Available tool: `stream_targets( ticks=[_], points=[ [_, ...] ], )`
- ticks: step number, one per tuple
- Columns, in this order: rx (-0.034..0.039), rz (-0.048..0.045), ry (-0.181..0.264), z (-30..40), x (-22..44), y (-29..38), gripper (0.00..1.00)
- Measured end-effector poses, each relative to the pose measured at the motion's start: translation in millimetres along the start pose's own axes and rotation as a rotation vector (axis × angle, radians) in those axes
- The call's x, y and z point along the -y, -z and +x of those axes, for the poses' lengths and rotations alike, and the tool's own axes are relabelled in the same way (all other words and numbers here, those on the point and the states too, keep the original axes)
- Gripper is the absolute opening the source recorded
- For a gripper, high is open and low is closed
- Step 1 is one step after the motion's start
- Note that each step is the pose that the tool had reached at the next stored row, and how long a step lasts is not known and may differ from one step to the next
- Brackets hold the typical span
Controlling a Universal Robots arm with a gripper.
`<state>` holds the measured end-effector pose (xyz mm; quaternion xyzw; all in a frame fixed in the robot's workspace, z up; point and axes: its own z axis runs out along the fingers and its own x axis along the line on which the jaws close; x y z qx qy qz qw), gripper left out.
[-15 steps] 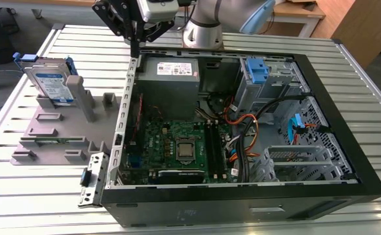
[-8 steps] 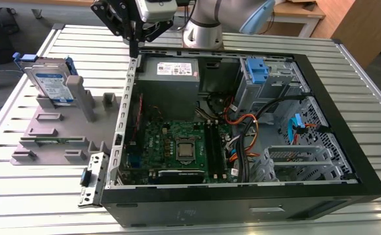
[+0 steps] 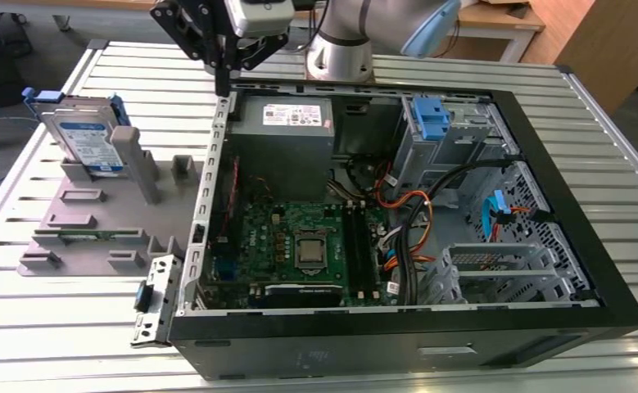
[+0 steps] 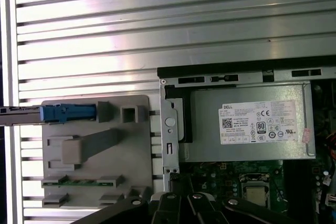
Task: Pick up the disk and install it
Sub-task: 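Reach for the disk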
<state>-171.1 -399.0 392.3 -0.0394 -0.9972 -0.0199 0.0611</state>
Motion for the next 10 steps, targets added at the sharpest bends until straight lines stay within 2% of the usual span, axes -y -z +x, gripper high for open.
stream_targets(
  ticks=[10],
  points=[
    [0.0001,0.0000,0.000,10.7,0.8,-1.5,0.11]
  ],
)
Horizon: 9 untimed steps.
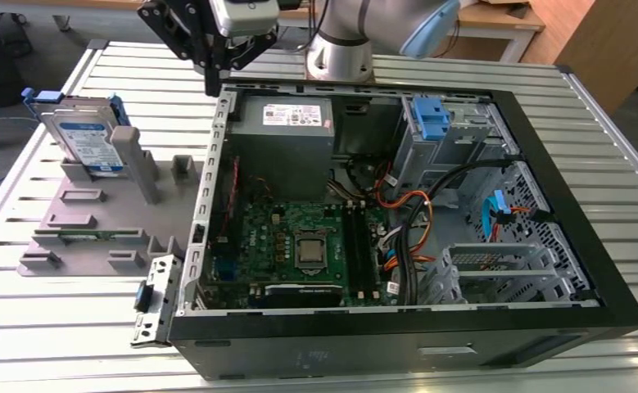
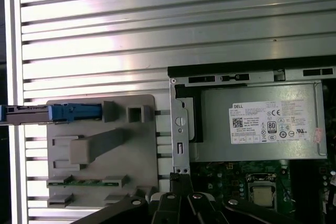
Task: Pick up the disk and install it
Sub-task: 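Reach for the disk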
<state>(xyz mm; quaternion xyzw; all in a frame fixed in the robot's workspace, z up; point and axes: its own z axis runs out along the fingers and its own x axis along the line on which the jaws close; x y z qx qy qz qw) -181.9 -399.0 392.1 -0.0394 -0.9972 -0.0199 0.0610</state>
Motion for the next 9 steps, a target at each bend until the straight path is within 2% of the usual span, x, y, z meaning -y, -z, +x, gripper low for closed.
stream_targets(
  ticks=[9],
  points=[
    [0.0014,-0.0001,0.000,13.7,1.1,-2.3,0.11]
  ],
)
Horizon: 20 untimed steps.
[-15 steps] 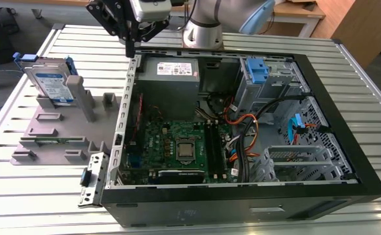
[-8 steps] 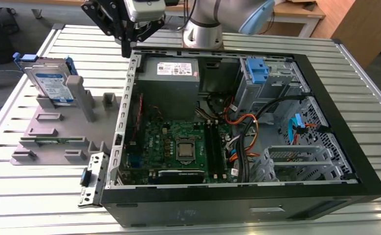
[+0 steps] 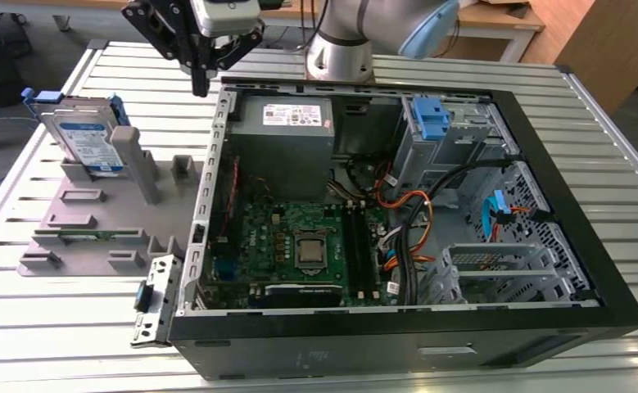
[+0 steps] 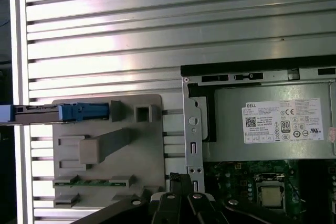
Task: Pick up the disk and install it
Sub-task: 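Reach for the disk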
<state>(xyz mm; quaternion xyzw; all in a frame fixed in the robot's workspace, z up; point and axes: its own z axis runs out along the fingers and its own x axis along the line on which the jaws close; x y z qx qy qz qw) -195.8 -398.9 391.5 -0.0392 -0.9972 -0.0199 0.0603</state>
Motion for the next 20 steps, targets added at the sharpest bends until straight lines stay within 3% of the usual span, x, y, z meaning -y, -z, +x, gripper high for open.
stream_targets(
  ticks=[4,12,20],
  points=[
    [0.0098,-0.0007,0.001,8.8,0.2,-2.4,0.11],
    [0.0371,-0.0028,0.002,25.4,-1.3,-7.9,0.11],
    [0.0390,-0.0026,0.002,28.3,-1.9,-8.4,0.11]
  ],
)
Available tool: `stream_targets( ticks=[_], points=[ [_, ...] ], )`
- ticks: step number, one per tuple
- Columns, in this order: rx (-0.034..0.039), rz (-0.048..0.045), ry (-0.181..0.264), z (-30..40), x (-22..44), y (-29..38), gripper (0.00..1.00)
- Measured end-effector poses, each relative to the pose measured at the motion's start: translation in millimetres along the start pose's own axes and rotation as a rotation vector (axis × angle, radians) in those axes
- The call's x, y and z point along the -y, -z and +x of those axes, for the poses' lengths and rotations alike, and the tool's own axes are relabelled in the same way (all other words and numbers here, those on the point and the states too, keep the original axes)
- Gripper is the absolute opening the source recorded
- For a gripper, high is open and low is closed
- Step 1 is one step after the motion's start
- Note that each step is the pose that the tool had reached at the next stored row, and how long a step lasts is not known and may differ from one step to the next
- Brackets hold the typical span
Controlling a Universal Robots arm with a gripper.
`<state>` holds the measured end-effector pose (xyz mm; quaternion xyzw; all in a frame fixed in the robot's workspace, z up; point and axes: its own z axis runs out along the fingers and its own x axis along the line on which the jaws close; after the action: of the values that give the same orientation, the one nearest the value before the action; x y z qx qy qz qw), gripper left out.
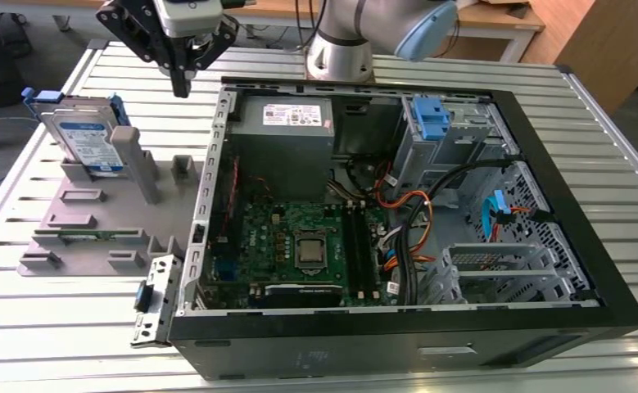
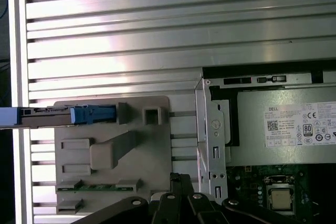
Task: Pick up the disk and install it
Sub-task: 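Reach for the disk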
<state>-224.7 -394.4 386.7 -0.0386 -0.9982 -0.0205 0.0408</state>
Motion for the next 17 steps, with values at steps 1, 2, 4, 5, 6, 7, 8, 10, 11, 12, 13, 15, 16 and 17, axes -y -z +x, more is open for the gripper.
stream_targets(
  ticks=[1,2,4,5,6,7,8,10,11,12,13,15,16,17],
  points=[
    [0.0000,0.0000,0.000,0.0,0.0,0.0,0.11],
    [0.0000,0.0000,0.000,0.0,0.0,0.0,0.11],
    [0.0000,0.0000,0.000,0.0,0.0,0.0,0.11],
    [0.0000,0.0000,0.000,0.1,0.0,0.0,0.11],
    [0.0000,0.0000,0.000,0.1,0.0,0.0,0.11],
    [0.0000,0.0000,0.000,0.1,0.0,0.0,0.11],
    [0.0000,0.0000,0.000,0.1,0.0,0.0,0.11],
    [0.0000,0.0000,0.000,0.3,0.0,0.0,0.11],
    [0.0001,0.0000,0.000,0.8,0.1,-0.1,0.11],
    [0.0003,0.0000,0.000,1.4,0.1,-0.1,0.11],
    [0.0006,0.0001,0.000,2.3,0.2,-0.1,0.11],
    [0.0017,-0.0001,0.000,4.6,0.4,-0.4,0.11],
    [0.0022,-0.0001,0.000,5.9,0.5,-0.5,0.11],
    [0.0027,-0.0001,0.000,7.2,0.6,-0.6,0.11]
  ],
)
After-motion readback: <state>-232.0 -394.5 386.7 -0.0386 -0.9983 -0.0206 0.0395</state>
